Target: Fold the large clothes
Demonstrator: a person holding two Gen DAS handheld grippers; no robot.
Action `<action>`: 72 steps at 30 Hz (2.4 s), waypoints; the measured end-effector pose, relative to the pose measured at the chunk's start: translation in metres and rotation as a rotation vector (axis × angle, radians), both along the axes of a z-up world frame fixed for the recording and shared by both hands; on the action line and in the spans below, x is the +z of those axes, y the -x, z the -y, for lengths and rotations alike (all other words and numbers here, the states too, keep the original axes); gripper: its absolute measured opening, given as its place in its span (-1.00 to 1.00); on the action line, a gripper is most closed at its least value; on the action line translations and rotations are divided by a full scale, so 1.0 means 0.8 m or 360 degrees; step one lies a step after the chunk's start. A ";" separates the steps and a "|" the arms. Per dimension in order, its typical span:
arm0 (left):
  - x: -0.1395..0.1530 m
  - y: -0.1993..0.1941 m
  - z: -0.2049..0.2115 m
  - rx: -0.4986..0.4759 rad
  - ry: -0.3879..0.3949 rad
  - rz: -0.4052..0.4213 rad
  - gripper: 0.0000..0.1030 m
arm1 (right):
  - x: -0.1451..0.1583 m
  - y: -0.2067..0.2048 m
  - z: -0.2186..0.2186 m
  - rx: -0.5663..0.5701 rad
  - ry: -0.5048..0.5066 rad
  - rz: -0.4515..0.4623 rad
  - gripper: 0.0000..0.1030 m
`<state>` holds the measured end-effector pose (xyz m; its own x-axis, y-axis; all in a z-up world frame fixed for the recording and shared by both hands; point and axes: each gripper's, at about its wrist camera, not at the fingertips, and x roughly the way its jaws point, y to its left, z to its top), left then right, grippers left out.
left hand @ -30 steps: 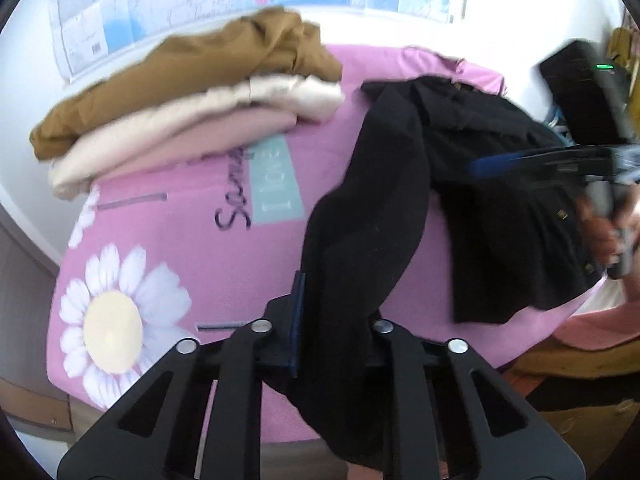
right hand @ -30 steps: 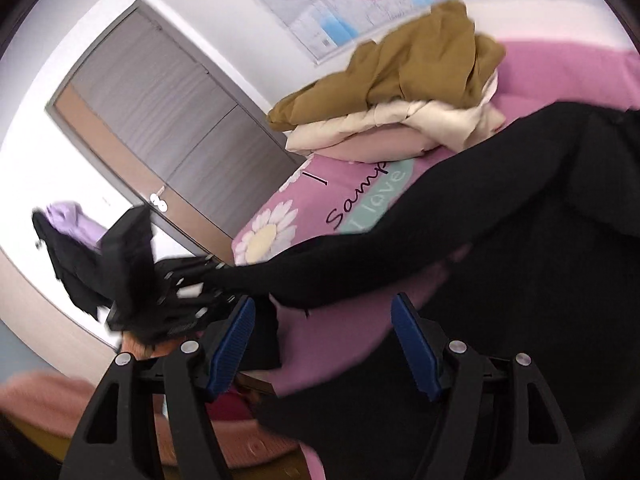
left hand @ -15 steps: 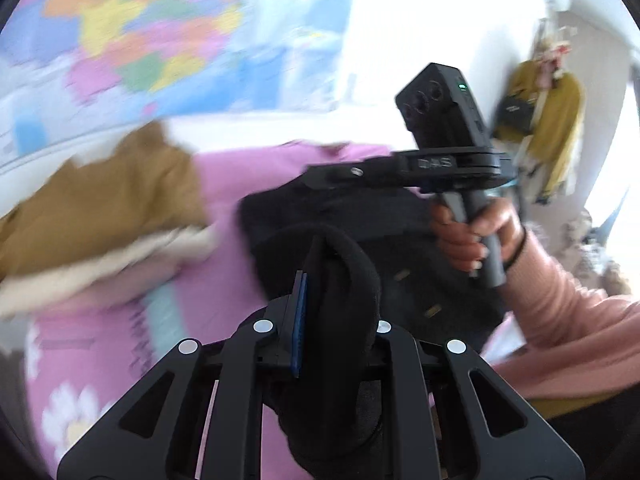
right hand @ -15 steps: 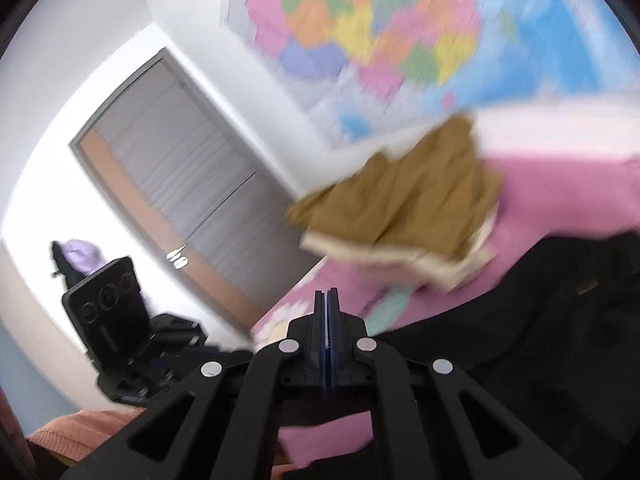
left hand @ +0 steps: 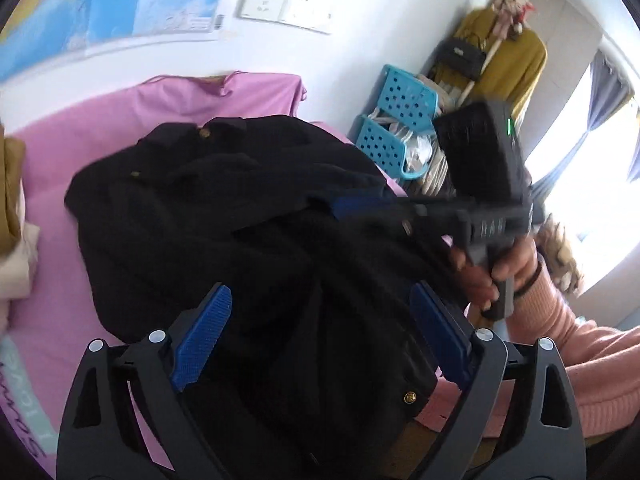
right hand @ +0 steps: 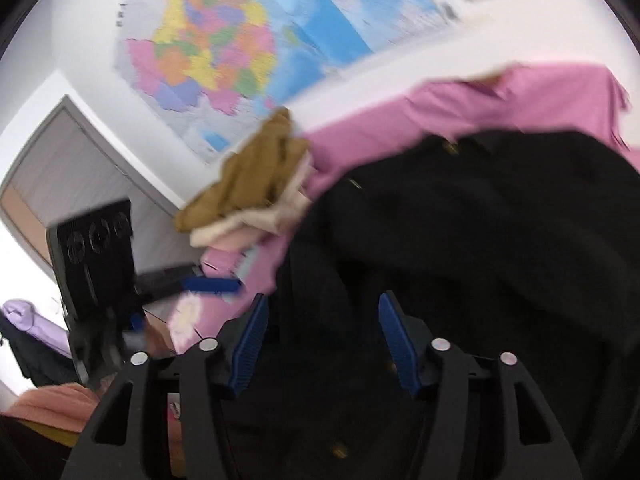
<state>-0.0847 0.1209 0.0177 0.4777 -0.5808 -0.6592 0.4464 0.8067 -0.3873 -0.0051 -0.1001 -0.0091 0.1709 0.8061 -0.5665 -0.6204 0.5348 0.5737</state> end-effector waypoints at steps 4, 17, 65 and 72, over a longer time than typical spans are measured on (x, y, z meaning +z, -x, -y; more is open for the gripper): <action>0.013 0.020 -0.053 0.0171 0.0046 0.0167 0.89 | -0.024 0.028 0.001 0.0074 0.0013 -0.0021 0.50; -0.061 -0.034 -0.092 0.0474 -0.0248 -0.0042 0.61 | -0.047 0.059 -0.036 0.0213 0.0055 -0.0034 -0.76; -0.134 -0.043 -0.136 0.0570 -0.0291 -0.0145 -0.44 | 0.013 -0.169 -0.268 0.0272 0.0539 0.0304 -0.23; -0.128 -0.025 -0.148 0.0631 -0.0285 -0.0141 -0.43 | 0.039 -0.083 -0.284 0.0598 0.0642 0.0718 0.15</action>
<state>-0.0644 0.2392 -0.0846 0.5777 -0.2371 -0.7811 0.0605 0.9667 -0.2487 0.0612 0.1267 0.0221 0.2107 0.5989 -0.7726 -0.9347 0.3549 0.0202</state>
